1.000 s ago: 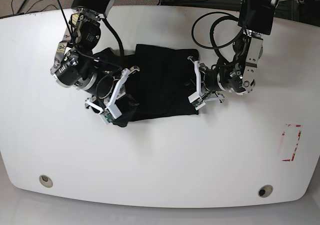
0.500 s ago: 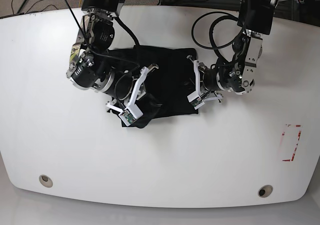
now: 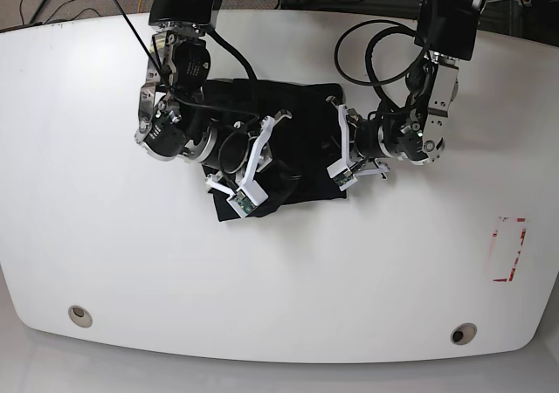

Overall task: Layout the t-shirt on the table in an organized manner, then fold the t-shirt properly
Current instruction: 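Fold the bundle end with the right gripper over toward the left gripper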

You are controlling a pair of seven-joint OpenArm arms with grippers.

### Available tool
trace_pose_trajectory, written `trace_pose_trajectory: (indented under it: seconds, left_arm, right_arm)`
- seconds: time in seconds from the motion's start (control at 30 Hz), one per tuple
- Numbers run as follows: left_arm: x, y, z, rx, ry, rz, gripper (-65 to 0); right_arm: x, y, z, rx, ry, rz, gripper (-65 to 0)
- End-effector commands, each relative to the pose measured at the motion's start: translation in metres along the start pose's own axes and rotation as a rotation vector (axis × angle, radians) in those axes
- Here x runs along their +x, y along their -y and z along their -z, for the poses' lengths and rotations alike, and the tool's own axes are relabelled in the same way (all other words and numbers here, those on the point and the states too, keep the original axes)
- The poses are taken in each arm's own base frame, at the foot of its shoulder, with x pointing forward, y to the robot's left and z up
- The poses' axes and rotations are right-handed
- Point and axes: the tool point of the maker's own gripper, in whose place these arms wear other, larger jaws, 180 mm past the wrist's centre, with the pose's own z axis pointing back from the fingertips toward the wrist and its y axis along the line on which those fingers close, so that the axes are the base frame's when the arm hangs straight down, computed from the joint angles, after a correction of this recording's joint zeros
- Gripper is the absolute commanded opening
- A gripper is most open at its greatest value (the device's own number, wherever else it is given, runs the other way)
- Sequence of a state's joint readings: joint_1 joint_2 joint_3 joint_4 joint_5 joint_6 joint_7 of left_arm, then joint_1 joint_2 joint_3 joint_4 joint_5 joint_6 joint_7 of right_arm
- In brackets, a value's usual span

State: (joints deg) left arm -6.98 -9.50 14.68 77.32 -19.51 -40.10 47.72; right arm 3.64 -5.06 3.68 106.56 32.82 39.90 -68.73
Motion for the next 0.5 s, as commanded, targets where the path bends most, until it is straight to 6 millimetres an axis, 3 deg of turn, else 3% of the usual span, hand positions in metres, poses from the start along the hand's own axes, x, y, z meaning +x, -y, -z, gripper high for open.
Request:
trace_pose_trajectory:
  seconds: [0.0,0.33,0.47]
  left_arm:
    - [-0.039,-0.001,0.002,0.023,-0.173,0.017,-55.7]
    - [-0.039,-0.001,0.002,0.022,-0.172,0.016,-55.7]
    - [-0.038,-0.001,0.002,0.021,-0.169,0.016,-55.6]
  right_arm:
    - [0.022,-0.004,-0.002,0.016,0.088,-0.022,-54.9]
    - [0.030,-0.007,-0.004,0.019,0.109,-0.038,-15.5]
    - [0.037,-0.008,-0.009,0.009,0.127,-0.062,-13.5]
